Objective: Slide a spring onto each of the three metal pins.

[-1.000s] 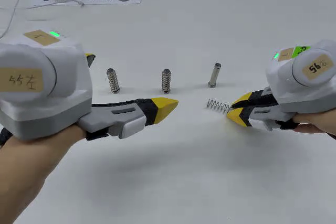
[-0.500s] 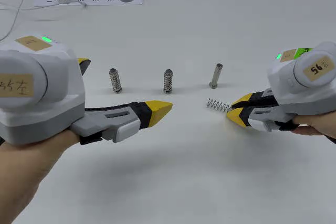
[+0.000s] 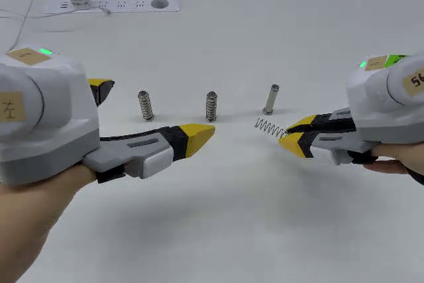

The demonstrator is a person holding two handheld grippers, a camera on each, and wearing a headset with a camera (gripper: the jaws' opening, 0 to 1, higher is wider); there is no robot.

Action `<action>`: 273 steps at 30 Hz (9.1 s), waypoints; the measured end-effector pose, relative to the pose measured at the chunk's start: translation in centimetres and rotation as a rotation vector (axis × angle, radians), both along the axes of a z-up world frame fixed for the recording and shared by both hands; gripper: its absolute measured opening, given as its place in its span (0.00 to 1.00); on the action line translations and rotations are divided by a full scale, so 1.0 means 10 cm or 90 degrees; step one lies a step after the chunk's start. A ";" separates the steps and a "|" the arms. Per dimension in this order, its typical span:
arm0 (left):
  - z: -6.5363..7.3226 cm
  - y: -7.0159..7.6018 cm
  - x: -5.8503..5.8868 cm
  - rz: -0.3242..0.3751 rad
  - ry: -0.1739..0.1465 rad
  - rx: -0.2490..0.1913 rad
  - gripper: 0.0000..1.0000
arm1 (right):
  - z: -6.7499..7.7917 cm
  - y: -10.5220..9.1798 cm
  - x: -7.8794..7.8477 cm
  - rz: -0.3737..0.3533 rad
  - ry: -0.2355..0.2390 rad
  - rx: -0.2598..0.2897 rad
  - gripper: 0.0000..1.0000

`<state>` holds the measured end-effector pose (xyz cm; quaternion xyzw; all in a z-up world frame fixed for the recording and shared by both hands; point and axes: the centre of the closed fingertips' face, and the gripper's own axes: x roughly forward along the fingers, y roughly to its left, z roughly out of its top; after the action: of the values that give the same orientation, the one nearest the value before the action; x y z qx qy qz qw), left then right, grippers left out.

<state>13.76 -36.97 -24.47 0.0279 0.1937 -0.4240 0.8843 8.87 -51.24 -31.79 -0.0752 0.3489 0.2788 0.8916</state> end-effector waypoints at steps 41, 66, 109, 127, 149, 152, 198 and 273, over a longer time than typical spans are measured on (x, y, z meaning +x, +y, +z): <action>0.29 -0.32 -0.35 -0.077 0.139 -0.232 0.29 | 0.84 0.79 -0.03 0.126 -0.181 0.142 0.11; 0.36 -0.41 -0.44 -0.103 0.164 -0.277 0.13 | 0.87 0.87 -0.07 0.153 -0.185 0.157 0.11; 0.55 -0.80 -0.33 -0.199 -0.033 -0.101 0.11 | 0.68 0.51 -0.09 0.039 -0.126 0.114 0.52; 0.43 -1.14 -0.11 -0.229 -0.092 -0.030 0.11 | 0.55 0.24 -0.13 -0.025 -0.112 0.114 0.53; 0.13 -1.53 0.16 -0.246 -0.121 0.024 0.11 | 0.44 -0.01 -0.12 -0.077 -0.102 0.117 0.53; 0.12 -1.59 0.17 -0.250 -0.122 0.029 0.11 | 0.44 -0.04 -0.11 -0.083 -0.101 0.119 0.53; -0.47 -1.78 0.18 -0.305 -0.164 0.182 0.12 | 0.33 -0.12 -0.17 -0.106 -0.078 0.117 0.53; -0.03 -0.82 0.09 -0.142 -0.039 0.103 0.66 | 0.48 -0.11 -0.16 -0.100 -0.073 0.064 0.67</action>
<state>14.64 -45.13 -24.77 0.1336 0.1961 -0.5016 0.8320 7.24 -52.37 -26.97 -0.0186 0.2879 0.2208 0.9317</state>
